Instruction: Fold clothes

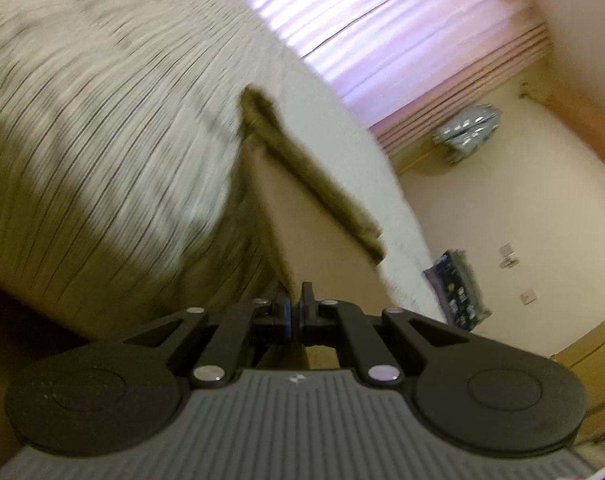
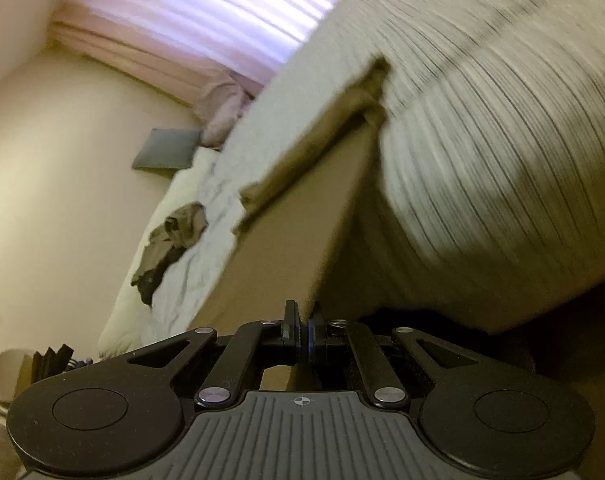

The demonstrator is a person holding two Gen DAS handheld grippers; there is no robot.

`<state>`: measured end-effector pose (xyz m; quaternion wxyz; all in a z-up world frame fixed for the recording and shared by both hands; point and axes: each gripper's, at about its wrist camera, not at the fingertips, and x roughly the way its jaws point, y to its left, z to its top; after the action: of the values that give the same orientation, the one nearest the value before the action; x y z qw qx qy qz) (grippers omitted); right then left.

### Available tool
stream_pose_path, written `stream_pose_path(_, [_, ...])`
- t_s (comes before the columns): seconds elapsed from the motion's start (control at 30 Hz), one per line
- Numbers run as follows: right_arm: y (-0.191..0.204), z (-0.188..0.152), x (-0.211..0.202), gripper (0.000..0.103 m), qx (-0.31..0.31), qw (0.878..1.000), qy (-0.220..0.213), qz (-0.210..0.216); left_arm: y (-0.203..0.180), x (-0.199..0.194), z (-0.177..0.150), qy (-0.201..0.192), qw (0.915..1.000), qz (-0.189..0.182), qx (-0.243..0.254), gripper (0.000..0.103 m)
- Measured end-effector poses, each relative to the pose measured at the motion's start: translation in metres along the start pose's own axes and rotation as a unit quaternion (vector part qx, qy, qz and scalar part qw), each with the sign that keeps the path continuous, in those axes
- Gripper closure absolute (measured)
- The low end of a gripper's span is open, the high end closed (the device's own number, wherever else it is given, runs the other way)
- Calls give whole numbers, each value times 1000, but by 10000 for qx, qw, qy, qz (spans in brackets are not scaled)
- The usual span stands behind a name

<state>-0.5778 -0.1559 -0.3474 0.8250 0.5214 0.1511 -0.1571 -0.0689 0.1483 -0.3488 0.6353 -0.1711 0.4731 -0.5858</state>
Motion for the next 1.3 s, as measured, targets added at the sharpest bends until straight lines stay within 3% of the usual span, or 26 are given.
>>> stream_pose_path(0.2, [26,68,25,100,-570,9978,-338,83,-8,51,78,-71,9997,-228,94,102])
stream_pose_path(0.33, [33,122,66,100,-790,9960,-406,2,-13,105,135,58,9994,-138,307,101])
stream_pose_path(0.43, [21,160,106,100,-434,9980,-418,-205,-5,149,168,201,9997,-23,144,101])
stream_pose_path(0.63, [-28,219,184,100,850,9931,-346,-729,41,222,215,284,9955,460,-782,96])
stream_pose_path(0.7, [-41,227,194,81,1070,9900,-377,-834,54,227,222,186,9931,509,-1038,93])
stream_pose_path(0.77, [-52,234,197,19,1195,9876,-512,-877,60,224,224,96,9928,552,-1055,93])
stream_pose_path(0.8, [-54,235,193,17,1161,9867,-666,-917,60,220,224,55,9938,605,-932,93])
stream_pose_path(0.93, [-54,229,165,17,454,9923,-935,-678,53,202,214,31,9969,777,-76,93])
stream_pose_path(1.0, [-45,217,151,22,-435,9909,-924,-872,43,198,204,166,9936,915,643,93])
stream_pose_path(1.03, [-40,209,150,30,-969,9862,-810,-1072,37,199,200,264,9906,936,962,93])
stream_pose_path(1.17, [-21,179,165,34,-2886,9393,-245,-1842,10,216,189,513,9751,869,1976,89])
stream_pose_path(1.23, [-13,170,177,34,-3510,9154,-170,-1965,2,231,188,415,9717,871,2157,80])
stream_pose_path(1.3, [-11,173,188,34,-3753,9063,-390,-1905,-1,245,196,325,9743,964,2008,78])
